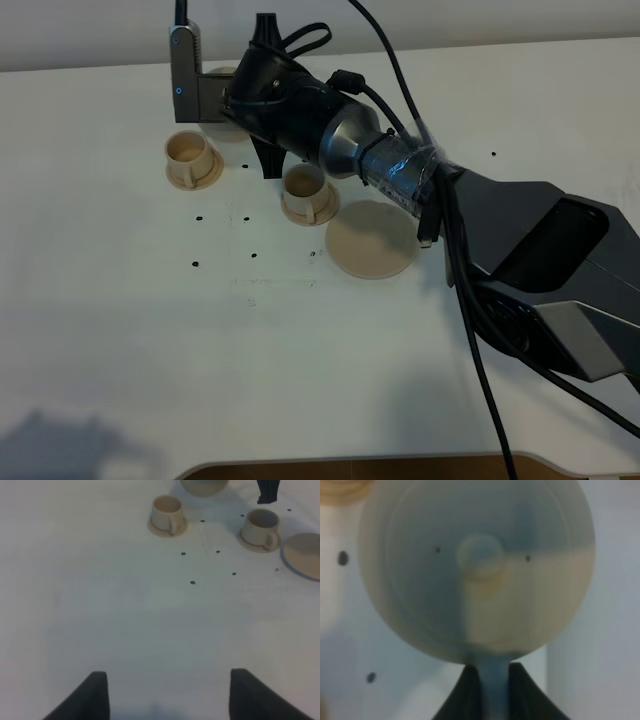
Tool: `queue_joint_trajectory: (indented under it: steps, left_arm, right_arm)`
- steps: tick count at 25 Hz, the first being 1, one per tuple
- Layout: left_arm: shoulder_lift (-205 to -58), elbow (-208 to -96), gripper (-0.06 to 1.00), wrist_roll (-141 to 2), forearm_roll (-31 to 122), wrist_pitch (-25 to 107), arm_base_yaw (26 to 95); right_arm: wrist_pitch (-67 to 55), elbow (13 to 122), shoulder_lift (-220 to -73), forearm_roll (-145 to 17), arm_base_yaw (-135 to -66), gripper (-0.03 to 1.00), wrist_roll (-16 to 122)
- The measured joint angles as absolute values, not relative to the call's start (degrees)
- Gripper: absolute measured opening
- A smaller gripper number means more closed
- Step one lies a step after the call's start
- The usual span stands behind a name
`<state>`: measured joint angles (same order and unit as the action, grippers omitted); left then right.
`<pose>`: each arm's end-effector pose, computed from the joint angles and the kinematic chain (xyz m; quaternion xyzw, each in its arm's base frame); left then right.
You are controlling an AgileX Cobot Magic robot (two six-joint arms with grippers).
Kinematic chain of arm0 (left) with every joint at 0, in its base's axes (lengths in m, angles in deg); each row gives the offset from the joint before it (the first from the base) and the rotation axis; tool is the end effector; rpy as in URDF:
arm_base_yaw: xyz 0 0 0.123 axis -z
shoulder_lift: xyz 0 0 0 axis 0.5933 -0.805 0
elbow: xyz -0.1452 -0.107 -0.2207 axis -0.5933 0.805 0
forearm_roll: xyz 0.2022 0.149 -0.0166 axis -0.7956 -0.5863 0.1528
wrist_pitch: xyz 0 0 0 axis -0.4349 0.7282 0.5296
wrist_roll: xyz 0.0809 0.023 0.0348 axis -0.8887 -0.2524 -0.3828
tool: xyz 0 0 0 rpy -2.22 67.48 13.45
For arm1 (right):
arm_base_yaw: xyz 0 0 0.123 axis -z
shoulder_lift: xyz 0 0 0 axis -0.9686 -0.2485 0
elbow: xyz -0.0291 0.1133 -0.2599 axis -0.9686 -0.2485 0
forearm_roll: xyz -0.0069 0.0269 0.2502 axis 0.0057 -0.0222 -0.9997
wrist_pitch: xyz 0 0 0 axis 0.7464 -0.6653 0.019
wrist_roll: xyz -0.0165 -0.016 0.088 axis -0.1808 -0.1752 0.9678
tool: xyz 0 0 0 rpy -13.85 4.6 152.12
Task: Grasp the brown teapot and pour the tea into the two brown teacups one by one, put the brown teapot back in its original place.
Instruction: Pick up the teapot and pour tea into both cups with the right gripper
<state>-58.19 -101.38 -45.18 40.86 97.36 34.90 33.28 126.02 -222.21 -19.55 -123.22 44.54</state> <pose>-0.0064 -0.0118 0.2809 0.0603 0.8425 -0.0235 0.5348 0.4131 0.3923 0.1778 -0.6677 0.6183 -0.2429 0.3360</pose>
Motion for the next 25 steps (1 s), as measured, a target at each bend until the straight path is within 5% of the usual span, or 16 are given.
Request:
queue_joint_trajectory:
  steps: [25]
  left_arm:
    - [-58.2, -101.4, 0.54, -45.3, 40.9, 97.4, 34.9]
  right_arm:
    - [30.8, 126.0, -224.7, -3.8, -125.6, 0.10, 43.5]
